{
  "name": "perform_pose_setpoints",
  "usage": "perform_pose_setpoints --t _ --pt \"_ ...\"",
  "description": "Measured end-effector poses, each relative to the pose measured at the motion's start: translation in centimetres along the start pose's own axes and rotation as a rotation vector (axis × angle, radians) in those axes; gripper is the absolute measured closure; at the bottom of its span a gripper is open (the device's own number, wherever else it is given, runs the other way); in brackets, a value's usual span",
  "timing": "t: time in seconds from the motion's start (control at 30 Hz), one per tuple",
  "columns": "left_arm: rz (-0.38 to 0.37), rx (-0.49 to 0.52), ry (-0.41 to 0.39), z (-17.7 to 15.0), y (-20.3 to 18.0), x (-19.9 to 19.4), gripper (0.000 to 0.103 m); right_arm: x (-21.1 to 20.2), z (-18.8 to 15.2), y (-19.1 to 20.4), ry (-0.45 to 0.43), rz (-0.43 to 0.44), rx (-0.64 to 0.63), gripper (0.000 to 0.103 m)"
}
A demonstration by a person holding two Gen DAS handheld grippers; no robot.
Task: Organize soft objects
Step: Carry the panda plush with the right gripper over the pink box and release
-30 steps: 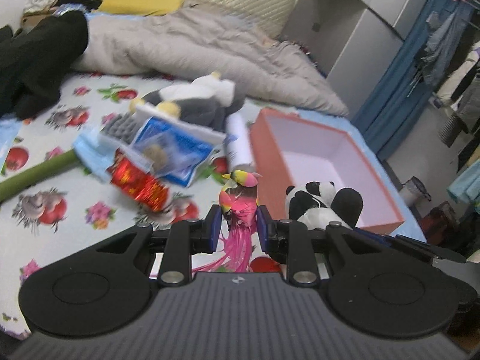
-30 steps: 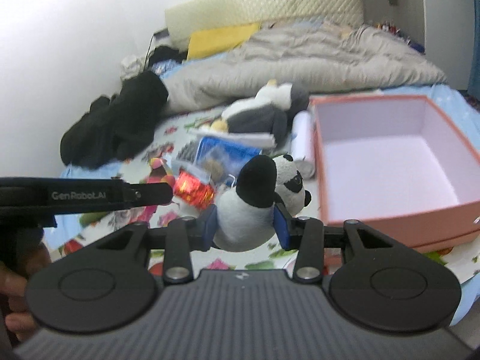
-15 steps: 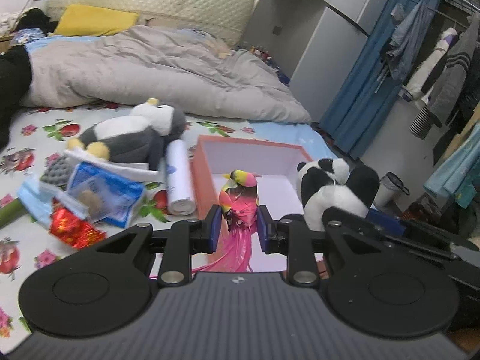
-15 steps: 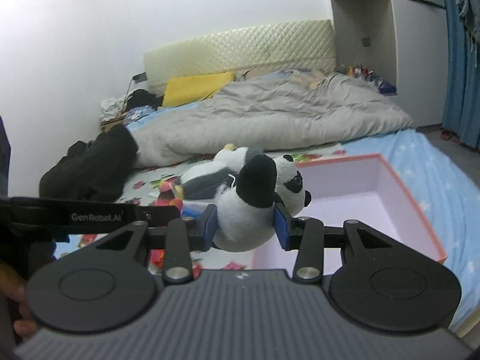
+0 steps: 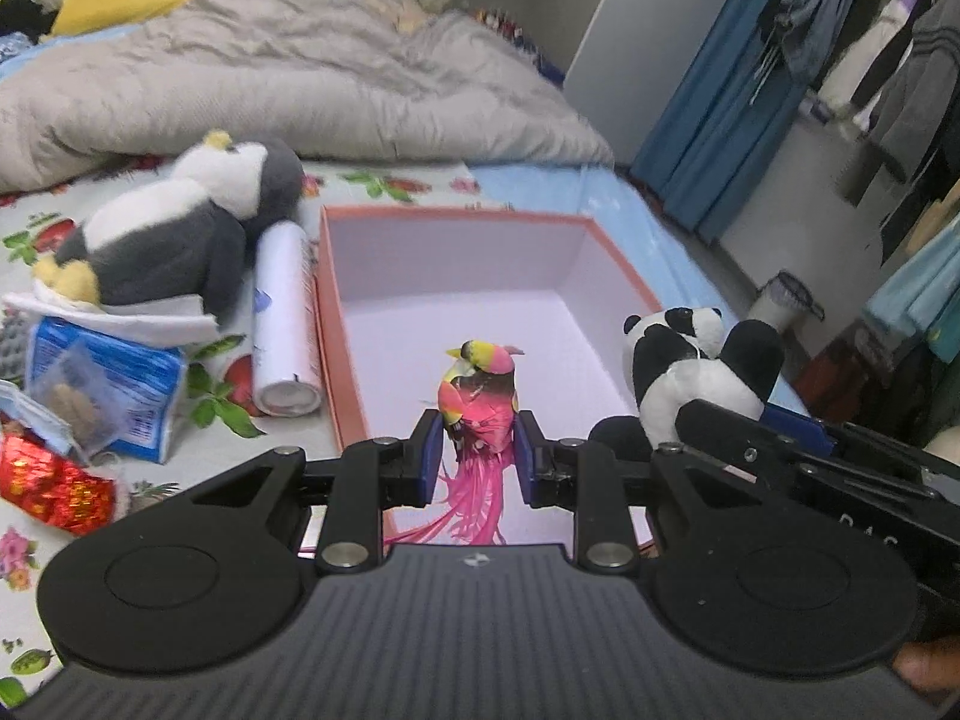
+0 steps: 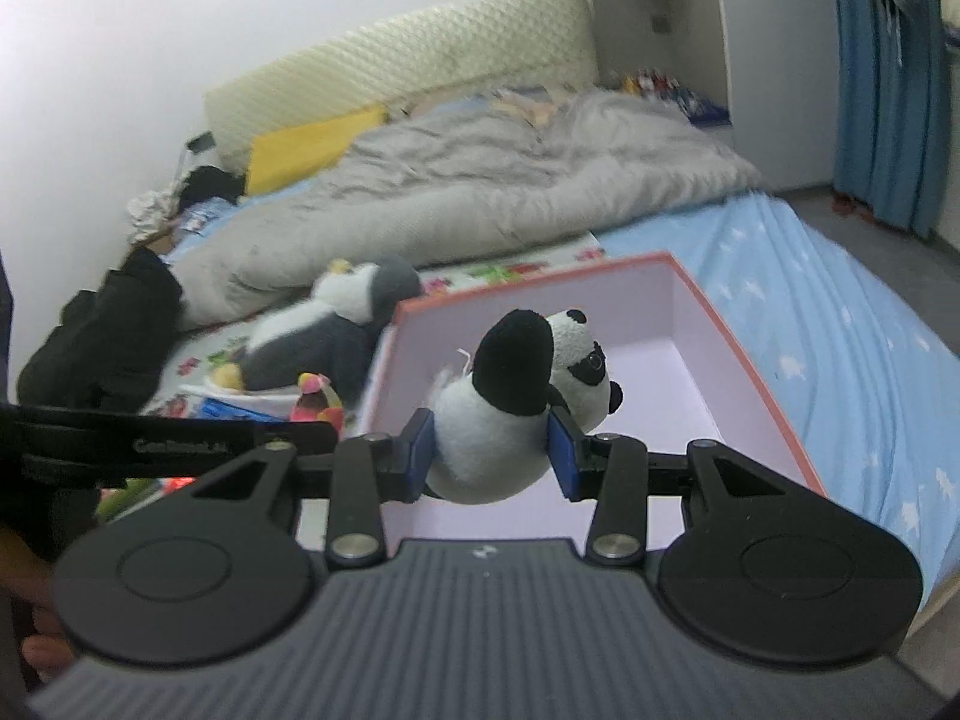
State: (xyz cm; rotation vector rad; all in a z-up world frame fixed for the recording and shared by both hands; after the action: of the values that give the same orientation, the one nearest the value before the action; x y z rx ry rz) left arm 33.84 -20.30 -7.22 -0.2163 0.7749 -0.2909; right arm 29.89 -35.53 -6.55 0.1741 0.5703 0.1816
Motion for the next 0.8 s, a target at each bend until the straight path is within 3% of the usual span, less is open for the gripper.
perform_pose_setpoints --t 0.33,0.43,0.53,0.8 --pt "0.001 0.03 0.159 -1.8 -0.5 8.2 0.073 6.0 -3.4 -5.5 0.174 -0.067 0.076 0.057" --pt "0.01 0.031 0.172 -2.2 -0.4 9.6 0.071 7.3 -4.1 -6.5 0.202 -0.083 0.099 0.054" --pt "0.015 0.026 0.179 -2.2 -0.3 10.2 0.049 8.2 -4.7 -7.6 0.221 -0.118 0.132 0.05" --pt "0.028 0.038 0.167 -1.9 0.2 9.7 0.049 8.5 -5.0 -8.1 0.228 -0.118 0.141 0.05"
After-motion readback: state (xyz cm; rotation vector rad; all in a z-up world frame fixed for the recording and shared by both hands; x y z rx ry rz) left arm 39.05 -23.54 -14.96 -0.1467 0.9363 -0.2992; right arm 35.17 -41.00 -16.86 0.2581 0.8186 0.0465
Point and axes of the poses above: each gripper's, at about its wrist camera, not at the fingertips, and x roughly the way its jaws point, y to its left, z to its top, the point moved 7 cm from there along x, roughly the way its jaws point, and after that the axes turned 5 degrees about -y, right-handed, at the moved point
